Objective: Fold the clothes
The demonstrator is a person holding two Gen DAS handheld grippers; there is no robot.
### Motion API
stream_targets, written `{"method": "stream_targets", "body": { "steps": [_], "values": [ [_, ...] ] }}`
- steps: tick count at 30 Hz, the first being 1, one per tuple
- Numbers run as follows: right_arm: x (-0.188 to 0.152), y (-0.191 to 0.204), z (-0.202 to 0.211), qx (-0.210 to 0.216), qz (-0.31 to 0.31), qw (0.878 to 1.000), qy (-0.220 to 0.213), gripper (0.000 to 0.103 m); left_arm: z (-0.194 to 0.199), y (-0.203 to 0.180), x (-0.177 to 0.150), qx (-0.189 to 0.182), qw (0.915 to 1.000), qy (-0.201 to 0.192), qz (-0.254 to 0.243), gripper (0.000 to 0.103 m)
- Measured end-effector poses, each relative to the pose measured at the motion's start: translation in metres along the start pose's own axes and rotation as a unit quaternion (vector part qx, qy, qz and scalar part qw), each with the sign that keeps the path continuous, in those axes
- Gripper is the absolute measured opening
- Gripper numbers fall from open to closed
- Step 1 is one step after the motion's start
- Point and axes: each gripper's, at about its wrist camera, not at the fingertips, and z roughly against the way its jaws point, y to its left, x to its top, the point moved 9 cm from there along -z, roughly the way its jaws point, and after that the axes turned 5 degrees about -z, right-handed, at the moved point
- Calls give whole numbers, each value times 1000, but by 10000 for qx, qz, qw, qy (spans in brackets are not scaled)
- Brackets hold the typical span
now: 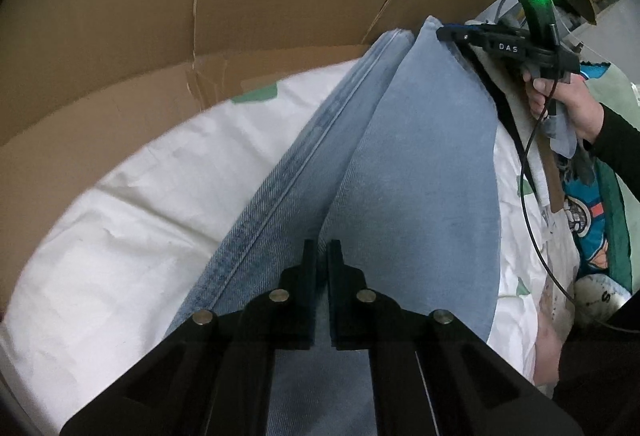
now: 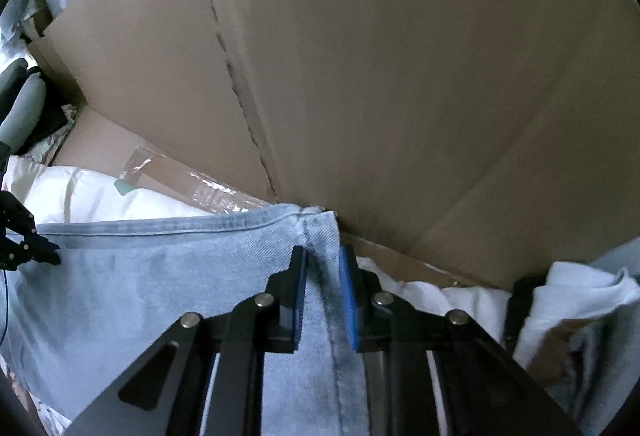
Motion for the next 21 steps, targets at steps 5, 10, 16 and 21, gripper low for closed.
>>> {"method": "stream_targets", "body": {
  "steps": [5, 10, 16, 21],
  "values": [
    [9, 3, 15, -52, 9, 9999, -100, 14, 24, 1, 5, 192, 9995, -238, 6, 3],
    [15, 8, 16, -95, 22, 9999, -105, 14, 33, 11, 7, 276, 9991, -285, 128, 3],
    [17, 9, -9, -259, -89, 9996, 100, 14, 13, 26, 12, 401, 9990, -89, 198, 3],
    [16, 8, -29, -289, -163, 9992, 202, 14, -5, 38, 6, 395, 9988, 34, 295, 3]
  ]
}}
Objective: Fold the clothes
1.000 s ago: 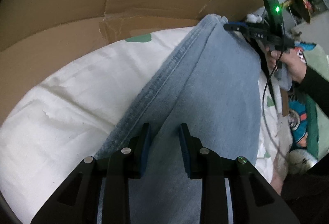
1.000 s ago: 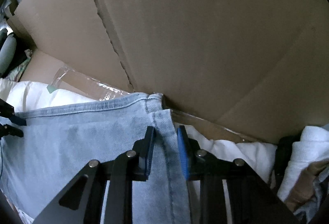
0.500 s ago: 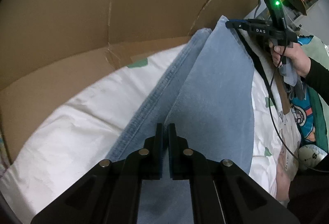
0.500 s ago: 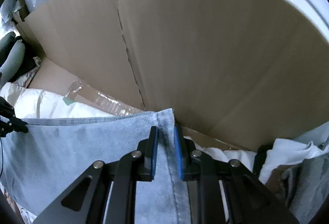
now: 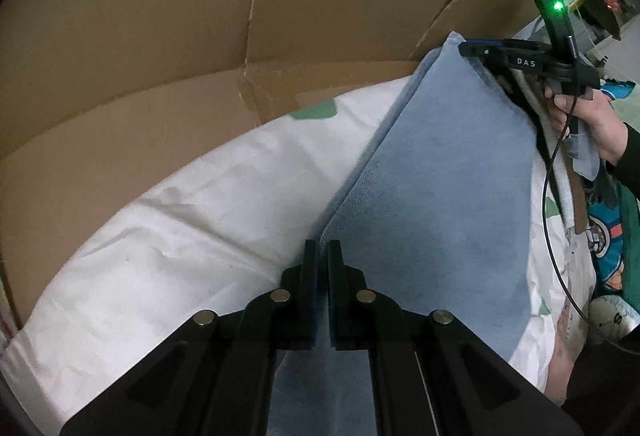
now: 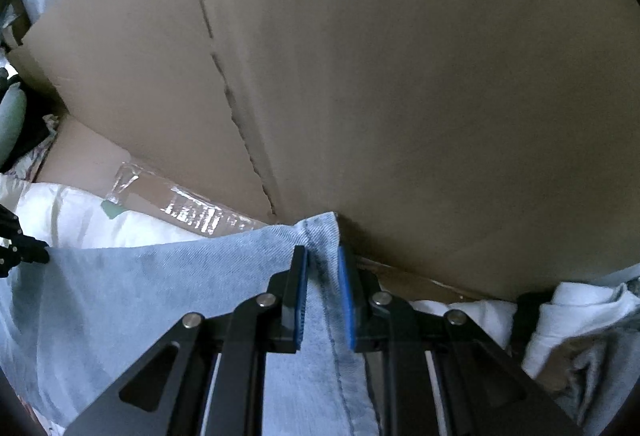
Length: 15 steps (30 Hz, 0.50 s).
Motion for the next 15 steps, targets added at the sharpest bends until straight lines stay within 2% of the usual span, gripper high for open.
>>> {"method": "stream_targets", "body": {
  "steps": [7, 11, 13, 15],
  "values": [
    [-12, -6, -26, -68, -39, 9999, 116, 14, -10, 6, -4, -58, 10000, -20, -51, 4],
    [-15, -6, -27, -183, -48, 9998, -9, 16, -9, 4, -2, -53, 10000, -69, -48, 5],
    [-15, -4, -22, -226, -35, 9997, -64, 21, -6, 3, -4, -53, 10000, -56, -49, 7],
    [-16, -3, -15, -169, -62, 9998, -94, 41, -1, 6, -5, -108, 9999, -3, 120, 9]
  ]
}}
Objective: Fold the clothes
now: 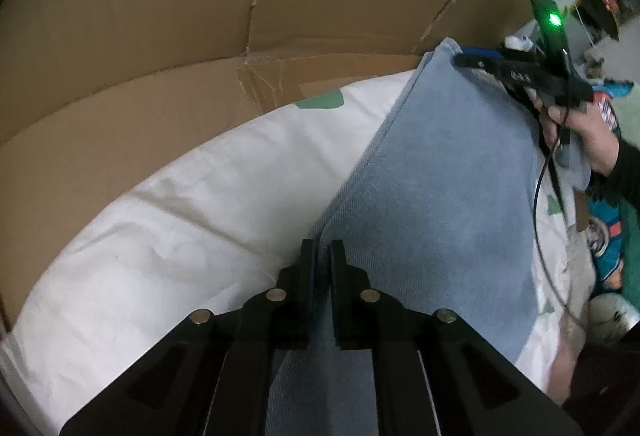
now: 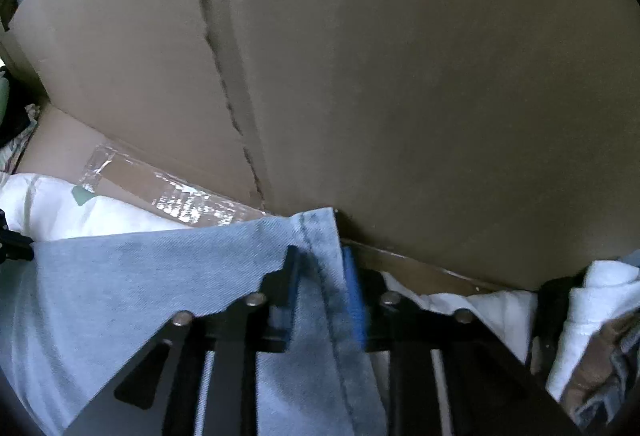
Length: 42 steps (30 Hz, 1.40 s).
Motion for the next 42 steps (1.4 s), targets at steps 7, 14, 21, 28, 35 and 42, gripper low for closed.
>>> {"method": "stream_targets", "body": {
  "steps": [7, 14, 21, 28, 35, 42],
  "values": [
    [-5, 2, 32, 37, 95, 9998, -149, 48, 33, 7, -9, 293, 9993, -182, 163, 44],
    [-5, 19, 67, 272, 222, 9990, -265, 48, 80, 22, -41, 527, 9974, -297, 391, 44],
    [-22, 68, 94, 705, 789, 9940, -287, 48, 123, 38, -84, 943, 9951, -74, 279, 44],
    [-29, 139, 79, 976, 1219, 9875, -234, 48, 147, 56, -131, 1154, 9927, 30, 363, 44],
    [-35, 179, 84, 1214, 1429, 9821, -155, 48, 136, 60, -148, 1145, 9932, 70, 196, 44],
    [-55, 222, 84, 1466, 1840, 9719, 27, 48, 111, 59, -158, 1060, 9939, 308, 41, 44]
  ]
}}
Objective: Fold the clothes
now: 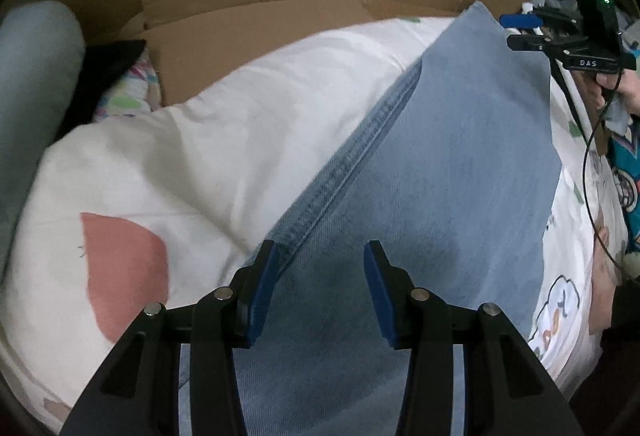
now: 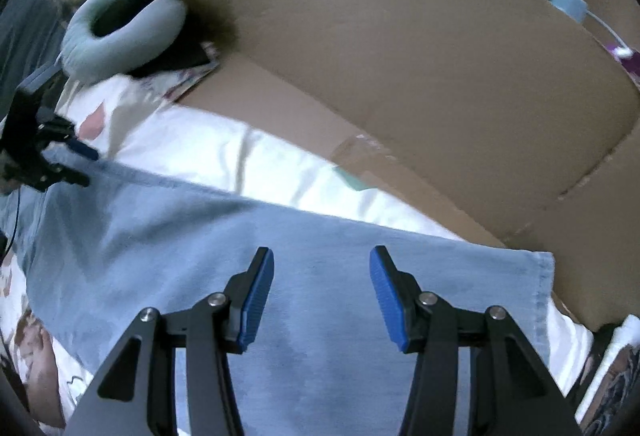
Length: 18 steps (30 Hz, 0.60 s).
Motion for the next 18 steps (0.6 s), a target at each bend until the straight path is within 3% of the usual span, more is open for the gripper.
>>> {"method": "stream_targets", "body": {
  "steps": [4, 6, 12, 18],
  "values": [
    [0, 18, -9, 70, 108, 9999, 82, 48, -7, 4, 1, -9, 10000, -23, 19, 44],
    [1, 23, -14, 91, 118, 9998, 122, 48, -11, 4, 0, 40, 10000, -3, -20, 32],
    [8, 38, -23, 287, 36, 9995, 104, 48, -14, 6, -4, 35, 9999, 7, 112, 11],
    [10, 49, -35, 437, -60, 9989, 174, 48, -5, 6, -6, 74, 9999, -75, 123, 5]
  ]
}}
